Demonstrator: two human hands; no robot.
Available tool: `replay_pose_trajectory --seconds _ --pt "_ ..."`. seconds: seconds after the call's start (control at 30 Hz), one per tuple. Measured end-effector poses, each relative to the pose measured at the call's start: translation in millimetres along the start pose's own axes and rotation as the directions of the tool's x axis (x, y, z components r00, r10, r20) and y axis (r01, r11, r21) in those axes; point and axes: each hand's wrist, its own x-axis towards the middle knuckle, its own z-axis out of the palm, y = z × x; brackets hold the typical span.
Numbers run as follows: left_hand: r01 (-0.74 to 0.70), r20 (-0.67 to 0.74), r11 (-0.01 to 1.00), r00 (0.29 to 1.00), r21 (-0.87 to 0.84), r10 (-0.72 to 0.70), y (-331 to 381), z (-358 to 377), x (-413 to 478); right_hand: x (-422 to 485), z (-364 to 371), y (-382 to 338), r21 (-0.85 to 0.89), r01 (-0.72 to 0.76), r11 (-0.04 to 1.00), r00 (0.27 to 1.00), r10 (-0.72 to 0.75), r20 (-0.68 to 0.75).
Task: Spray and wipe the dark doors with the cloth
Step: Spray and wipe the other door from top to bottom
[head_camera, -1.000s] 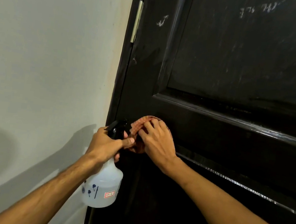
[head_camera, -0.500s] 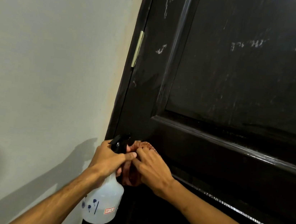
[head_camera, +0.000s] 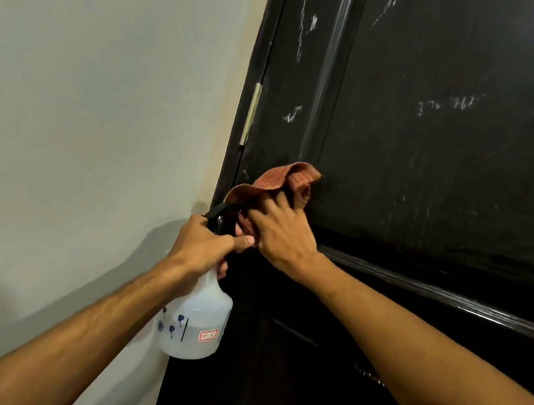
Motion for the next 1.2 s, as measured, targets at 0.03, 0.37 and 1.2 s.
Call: replay_pose_trajectory --seconds 0.03,0.37,1.2 --pt "-0.004 -0.009 1.0 1.0 0.001 0.004 4 -2 3 4 4 -3 -0.024 0.116 0.993 0.992 -0.115 0.042" --pt "-0.026 -0.075 0.999 0.997 0.019 0.027 24 -15 13 63 -17 -30 -0.078 0.191 0.978 0.954 -0.167 0.249" --pt "-0.082 0.294 0.992 0.95 -0.092 0.106 99 127 -88 -267 -184 129 -0.159 -0.449 0.879 0.886 0.414 -0.212"
